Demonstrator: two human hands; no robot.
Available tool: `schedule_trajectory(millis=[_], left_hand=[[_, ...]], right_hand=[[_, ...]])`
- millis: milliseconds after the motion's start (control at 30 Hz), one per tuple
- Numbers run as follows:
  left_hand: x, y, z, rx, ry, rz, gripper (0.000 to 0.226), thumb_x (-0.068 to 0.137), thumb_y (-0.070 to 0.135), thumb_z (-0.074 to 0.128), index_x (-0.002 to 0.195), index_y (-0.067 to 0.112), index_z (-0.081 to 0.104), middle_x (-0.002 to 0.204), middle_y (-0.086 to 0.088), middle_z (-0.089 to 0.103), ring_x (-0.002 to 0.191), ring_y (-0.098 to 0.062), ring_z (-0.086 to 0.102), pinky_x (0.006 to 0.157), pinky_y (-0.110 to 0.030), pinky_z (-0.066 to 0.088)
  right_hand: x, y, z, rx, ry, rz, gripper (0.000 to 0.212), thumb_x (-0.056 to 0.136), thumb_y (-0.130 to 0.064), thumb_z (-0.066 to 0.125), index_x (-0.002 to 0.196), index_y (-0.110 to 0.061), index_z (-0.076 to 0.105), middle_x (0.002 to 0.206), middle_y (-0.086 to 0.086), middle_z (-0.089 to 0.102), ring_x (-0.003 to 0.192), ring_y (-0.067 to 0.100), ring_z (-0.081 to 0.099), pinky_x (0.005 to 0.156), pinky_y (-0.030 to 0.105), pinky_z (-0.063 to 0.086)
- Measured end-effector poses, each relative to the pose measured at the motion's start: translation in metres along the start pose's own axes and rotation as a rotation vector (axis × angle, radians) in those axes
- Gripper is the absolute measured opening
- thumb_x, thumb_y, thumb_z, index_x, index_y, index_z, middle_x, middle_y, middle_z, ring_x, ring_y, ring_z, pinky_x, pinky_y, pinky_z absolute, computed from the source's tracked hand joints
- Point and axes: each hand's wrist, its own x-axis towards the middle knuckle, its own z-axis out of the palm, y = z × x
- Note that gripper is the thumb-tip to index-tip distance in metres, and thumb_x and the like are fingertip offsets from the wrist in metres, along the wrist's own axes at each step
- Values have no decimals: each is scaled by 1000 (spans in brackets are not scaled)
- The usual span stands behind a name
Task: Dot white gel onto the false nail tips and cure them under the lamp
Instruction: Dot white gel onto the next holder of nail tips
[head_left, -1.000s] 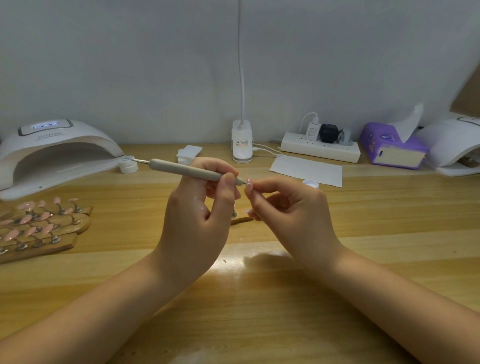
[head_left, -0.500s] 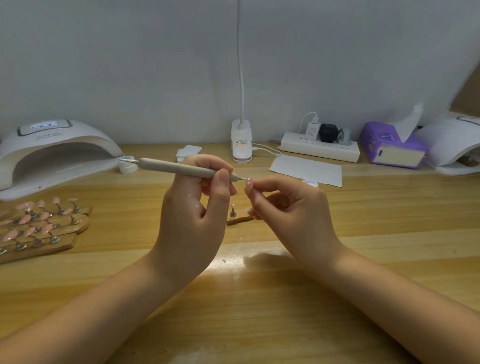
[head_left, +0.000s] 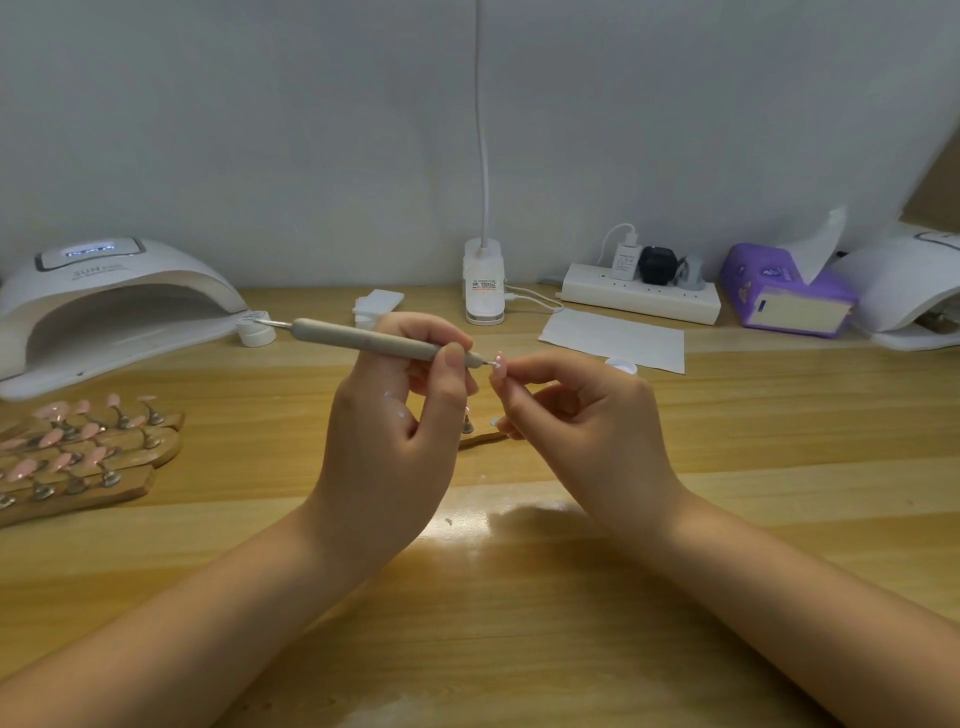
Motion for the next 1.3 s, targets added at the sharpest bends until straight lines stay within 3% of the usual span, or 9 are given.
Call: schedule_trajectory(millis=[433,600,767,1033,1300], left_hand=[[1,0,-1,8,14,-14,12,95,11,48,94,22,52,79,2,60,74,-10,62,64,-9,47],[2,3,-1,-30,28,10,6,93,21,45,94,24,51,79,-1,59,73,-11,62,63,-9,47],[0,-1,-1,11,6,5,14,92,22,44,95,12,53,78,-1,59,72,-10,61,64,-10,46],[0,-1,0,29,1,-5,8,91,24,44,92,25,52,78,6,58,74,-11,61,68,-15,48],[0,-3,0,39,-2,-3,9,91,23,44,93,20,52,78,4,58,72,-11,60,66,-13,47]], right_hand=[[0,-1,0,2,-2,-3,11,88,-17,67,98,-19,71,82,-4,72,68,15,70,62,36,59],[0,-3,0,19,-15,-1,10,88,-18,67,97,-22,70,81,-6,72,68,13,71,62,35,59],[0,-4,0,18,-17,-12,12,88,-18,67,96,-27,69,81,-7,72,68,13,71,62,35,59],[0,-2,0,13,-4,-6,14,87,-15,69,97,-24,70,81,-6,72,67,13,70,61,35,59],[0,-4,0,5,-10,-14,14,87,-16,68,98,-25,69,82,-6,72,68,12,70,61,32,60]])
